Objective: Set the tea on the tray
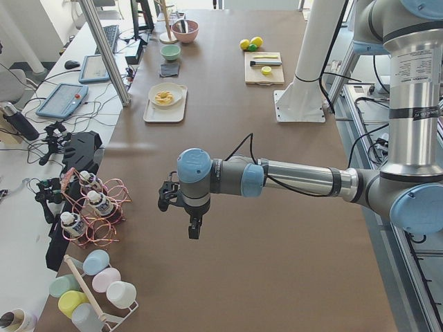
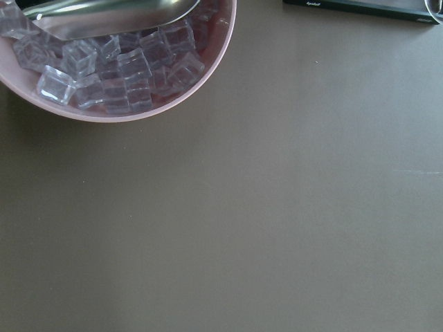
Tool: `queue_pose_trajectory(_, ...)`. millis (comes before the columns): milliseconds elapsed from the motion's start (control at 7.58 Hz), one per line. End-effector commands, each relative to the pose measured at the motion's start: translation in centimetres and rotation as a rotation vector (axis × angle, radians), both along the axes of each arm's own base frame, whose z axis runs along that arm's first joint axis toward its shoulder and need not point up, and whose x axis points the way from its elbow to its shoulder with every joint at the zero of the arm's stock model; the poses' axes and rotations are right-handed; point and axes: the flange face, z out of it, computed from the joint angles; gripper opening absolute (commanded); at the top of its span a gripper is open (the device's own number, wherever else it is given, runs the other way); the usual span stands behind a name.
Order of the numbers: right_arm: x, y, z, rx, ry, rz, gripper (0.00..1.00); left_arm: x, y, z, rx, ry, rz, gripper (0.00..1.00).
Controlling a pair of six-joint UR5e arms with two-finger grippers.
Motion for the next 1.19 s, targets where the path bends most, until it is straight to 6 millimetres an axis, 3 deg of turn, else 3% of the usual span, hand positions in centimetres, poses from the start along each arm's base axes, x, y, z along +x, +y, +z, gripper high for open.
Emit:
queue_pose_trajectory(0,-0.2,-0.2,-1.2,0.039,0.051,-0.012,1.0,-0.2,-0.2,-1.3,0.029,-0.002,-0.001,0.97)
queue_pose_trajectory(132,-0.1,0.5,-2.2,0.058,0.049,-0.008,1.0,-0.2,-0.1,-1.7,0.061,-0.002,0.0,0.97)
queue_pose_trajectory(264,0.0,1.4,-2.0,0.068,0.05,-0.004,1.0,-0.1,-0.2,-2.0,0.127,0.0,-0.006,0.97)
queue_pose_trajectory(396,-0.4,1.1,-2.5,0.118,0.026,-0.006,1.0,-0.2,-0.6,-1.5,0.152,0.0,-0.009,0.97)
queue_pose_trajectory(660,-0.1,2.0,-2.3,0.177,0.028,-0.003,1.0,-1.4,-3.2,-2.5,0.192,-0.002,-0.045,0.97)
queue_pose_trajectory(792,-0.4,1.6,-2.0,0.177,0.032,-0.004,1.0,-1.8,-3.4,-2.0,0.186,-0.003,-0.053,0.97)
queue_pose_trajectory(924,-0.3,2.2,-2.1,0.22,0.011,-0.007,1.0,-1.8,-3.5,-2.8,0.22,-0.002,-0.047,0.97)
queue_pose_trajectory(1056,-0.4,4.2,-0.8,0.283,-0.034,-0.018,1.0,-2.0,-3.2,-3.0,0.252,-0.004,-0.049,0.97)
